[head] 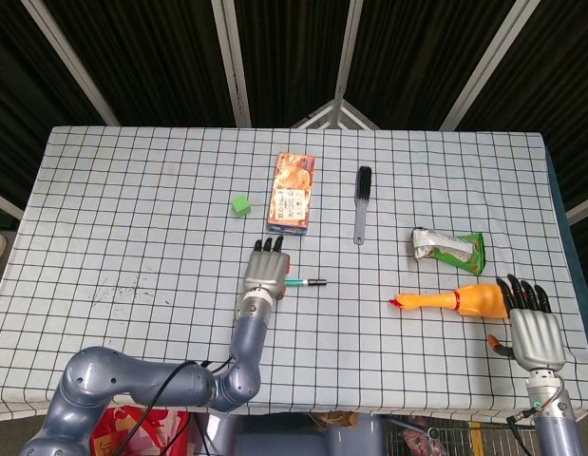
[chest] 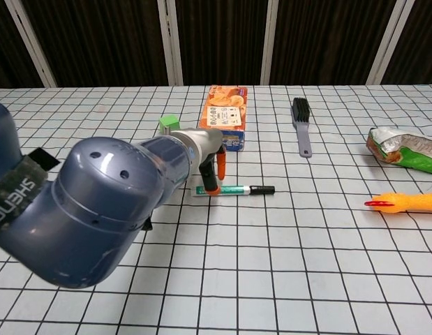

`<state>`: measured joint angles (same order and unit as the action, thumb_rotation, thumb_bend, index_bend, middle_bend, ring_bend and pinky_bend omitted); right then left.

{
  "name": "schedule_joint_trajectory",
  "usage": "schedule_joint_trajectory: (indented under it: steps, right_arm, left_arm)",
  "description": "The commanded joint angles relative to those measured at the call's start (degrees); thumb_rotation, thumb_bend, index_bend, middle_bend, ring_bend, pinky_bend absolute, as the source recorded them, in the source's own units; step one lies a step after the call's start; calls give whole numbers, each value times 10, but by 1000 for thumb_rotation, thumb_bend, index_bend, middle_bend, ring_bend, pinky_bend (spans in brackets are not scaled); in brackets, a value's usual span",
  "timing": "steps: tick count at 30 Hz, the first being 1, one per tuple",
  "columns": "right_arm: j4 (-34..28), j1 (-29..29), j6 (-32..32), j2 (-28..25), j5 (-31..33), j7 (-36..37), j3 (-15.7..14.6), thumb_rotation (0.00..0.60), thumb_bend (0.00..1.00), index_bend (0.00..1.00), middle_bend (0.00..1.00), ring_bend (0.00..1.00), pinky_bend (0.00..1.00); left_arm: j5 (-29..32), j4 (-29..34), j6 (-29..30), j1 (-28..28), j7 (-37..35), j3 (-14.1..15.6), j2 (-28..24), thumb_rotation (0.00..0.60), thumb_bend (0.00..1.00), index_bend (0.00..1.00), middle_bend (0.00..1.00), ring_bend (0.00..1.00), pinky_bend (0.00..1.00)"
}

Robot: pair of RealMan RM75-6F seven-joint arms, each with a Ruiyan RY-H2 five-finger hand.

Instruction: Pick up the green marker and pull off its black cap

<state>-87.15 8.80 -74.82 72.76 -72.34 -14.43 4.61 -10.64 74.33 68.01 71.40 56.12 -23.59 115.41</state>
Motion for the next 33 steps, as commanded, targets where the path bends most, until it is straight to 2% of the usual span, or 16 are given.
schedule_joint_trajectory:
  steps: [1,19,33]
  right_arm:
    - [1,1,2,1,0,1,1,600,240,68,17,13,36]
    - [18,-4,3,4,-1,16,-2,600,240,68,17,13,36]
    - [40,-3,9,17,-3,28,-2,600,240,68,17,13,36]
  left_arm:
    - [-3,-1,0,0,4,-3,3,600,478,449,0,0,0]
    - [-28,-47,-10,-2,29,-12,41,600,508,476,0,0,0]
    - [-33,-56,-6,-6,54,-22,55,600,508,477,0,0,0]
